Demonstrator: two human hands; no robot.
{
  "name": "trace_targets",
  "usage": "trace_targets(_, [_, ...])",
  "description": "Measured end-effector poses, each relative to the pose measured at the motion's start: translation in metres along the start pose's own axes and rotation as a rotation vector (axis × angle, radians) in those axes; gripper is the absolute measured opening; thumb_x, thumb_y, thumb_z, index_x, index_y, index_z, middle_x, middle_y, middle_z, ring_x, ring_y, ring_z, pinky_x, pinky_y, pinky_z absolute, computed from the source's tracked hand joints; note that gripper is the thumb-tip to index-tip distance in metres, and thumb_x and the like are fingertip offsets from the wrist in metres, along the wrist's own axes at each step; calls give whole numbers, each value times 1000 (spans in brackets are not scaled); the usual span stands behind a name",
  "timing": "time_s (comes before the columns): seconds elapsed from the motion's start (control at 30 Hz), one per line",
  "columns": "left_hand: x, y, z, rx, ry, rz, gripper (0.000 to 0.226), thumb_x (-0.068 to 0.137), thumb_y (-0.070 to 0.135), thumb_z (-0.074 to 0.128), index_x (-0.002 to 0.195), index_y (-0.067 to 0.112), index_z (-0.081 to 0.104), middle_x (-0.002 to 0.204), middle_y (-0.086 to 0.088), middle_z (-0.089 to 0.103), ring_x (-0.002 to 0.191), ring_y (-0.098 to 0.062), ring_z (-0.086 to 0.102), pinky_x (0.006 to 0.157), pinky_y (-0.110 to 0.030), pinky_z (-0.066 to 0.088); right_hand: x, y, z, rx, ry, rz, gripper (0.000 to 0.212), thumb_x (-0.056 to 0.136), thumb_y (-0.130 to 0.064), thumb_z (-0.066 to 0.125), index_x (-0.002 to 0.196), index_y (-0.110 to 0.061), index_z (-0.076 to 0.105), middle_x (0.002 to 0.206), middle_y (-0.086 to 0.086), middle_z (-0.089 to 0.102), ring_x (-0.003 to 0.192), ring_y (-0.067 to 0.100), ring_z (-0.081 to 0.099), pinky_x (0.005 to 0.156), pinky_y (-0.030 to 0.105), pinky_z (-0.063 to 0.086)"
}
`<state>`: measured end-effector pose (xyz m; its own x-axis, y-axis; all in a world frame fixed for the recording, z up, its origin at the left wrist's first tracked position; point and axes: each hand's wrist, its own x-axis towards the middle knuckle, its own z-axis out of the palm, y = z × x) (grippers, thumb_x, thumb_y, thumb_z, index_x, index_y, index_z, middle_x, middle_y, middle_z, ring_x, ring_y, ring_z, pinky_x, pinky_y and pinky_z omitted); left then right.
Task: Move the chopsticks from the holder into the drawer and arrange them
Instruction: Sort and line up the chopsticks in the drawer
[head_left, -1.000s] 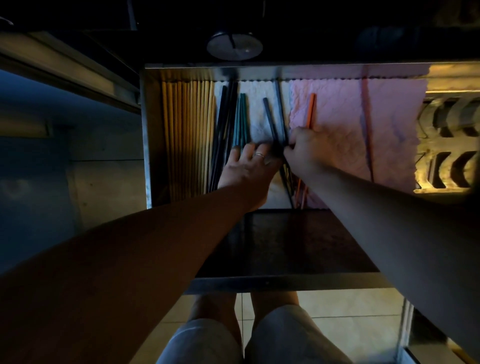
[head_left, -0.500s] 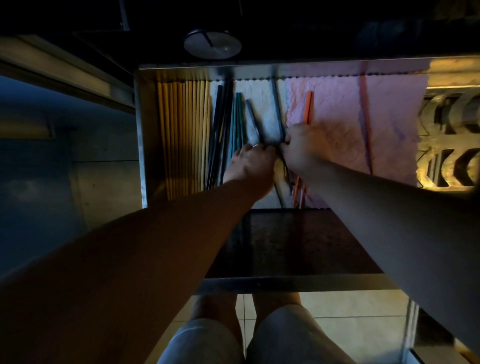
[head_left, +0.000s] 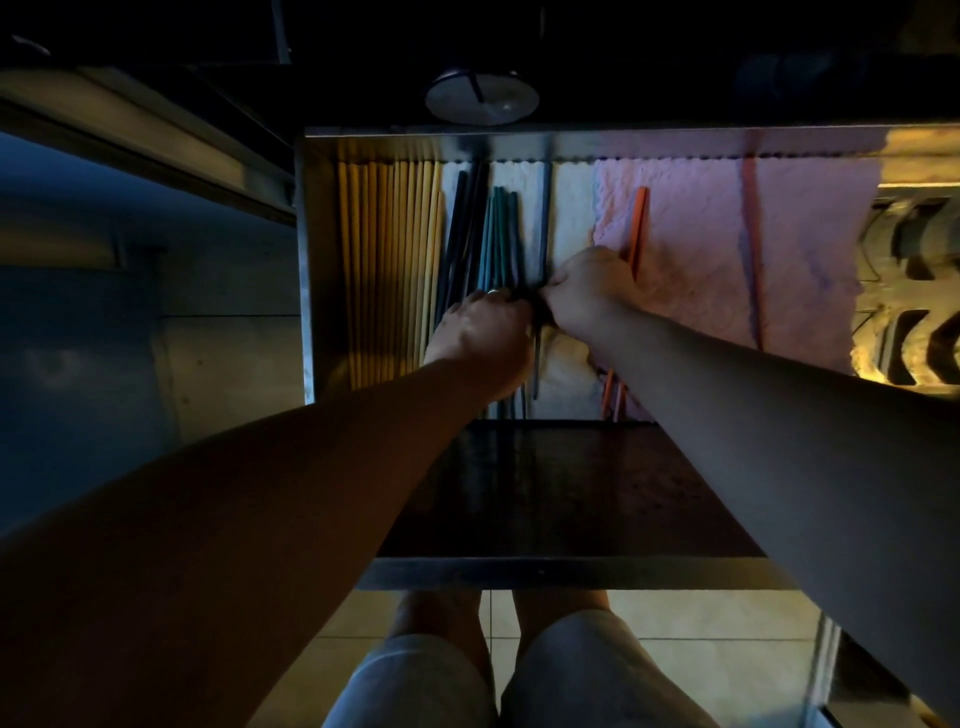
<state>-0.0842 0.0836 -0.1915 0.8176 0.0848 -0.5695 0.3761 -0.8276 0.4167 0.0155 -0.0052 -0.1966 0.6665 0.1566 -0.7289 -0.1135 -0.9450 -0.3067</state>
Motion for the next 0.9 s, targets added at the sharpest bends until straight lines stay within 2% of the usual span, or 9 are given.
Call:
trace_targets(0.1, [-6,-3,-3,31,43,7,32,96,24,43,123,28,60,124,-3,59,118,-27,54,97,-46,48,-2,-1,-1,5,42,-24,20,86,-22,63,98,-11,74,97,6,73,87,20,67,67,18,48])
trace_targets(0.17, [-10,-6,-7,102,114,-17,32,95,27,47,125,26,57,130,-4,50,120,-28,46,98,-44,43,-7,-2,-3,35,88,-60,23,89,-17,57,105,-12,73,108,5,71,100,19,65,78,16,43])
trace_targets(0.23, [-13,-10,-10,161,153,-24,42,93,30,49,135,29,49,142,-3,39,126,-29,37,100,-45,37,-9,-3,-3,89,99,-76,27,89,-15,54,112,-16,70,118,2,67,109,16,61,82,13,38])
trace_targets(0.37, [-17,-18,-11,183,18,-11,70,93,23,47,153,37,14,163,8,5,147,-26,7,115,-48,19,-12,-6,2,129,89,-95,27,89,-12,53,110,-14,71,115,4,68,107,17,62,84,15,42])
trace_targets(0.53, [-20,-25,-8,171,-42,-18,73,96,22,42,156,33,1,163,13,-12,150,-18,-9,118,-44,5,-17,-9,4,140,127,-109,24,87,-11,53,101,-11,73,107,7,71,102,21,64,92,27,50])
trace_targets(0.6, [-20,-26,-7,163,-56,-18,74,96,22,41,156,32,-2,162,12,-15,149,-16,-12,118,-42,1,-18,-11,7,173,99,-116,22,85,-9,55,94,-11,75,99,9,73,95,23,67,89,35,55])
trace_targets(0.67, [-20,-27,-7,153,-64,-16,76,96,21,41,155,32,-5,162,12,-17,149,-15,-14,119,-41,0,-19,-12,11,180,72,-109,22,85,-9,54,88,-11,75,92,9,73,88,23,68,83,37,57])
trace_targets(0.8, [-20,-26,-7,157,-64,-8,74,96,21,40,155,31,-3,162,12,-17,149,-15,-14,120,-43,1,-20,-10,10,168,94,-106,21,87,-10,53,89,-12,74,88,5,70,85,20,67,76,24,53])
trace_targets(0.9, [-21,-23,-8,170,-41,-9,71,96,22,40,156,31,2,163,10,-13,150,-18,-11,120,-43,2,-20,-3,7,152,89,-89,22,88,-11,52,96,-14,73,94,1,69,88,14,63,75,19,45])
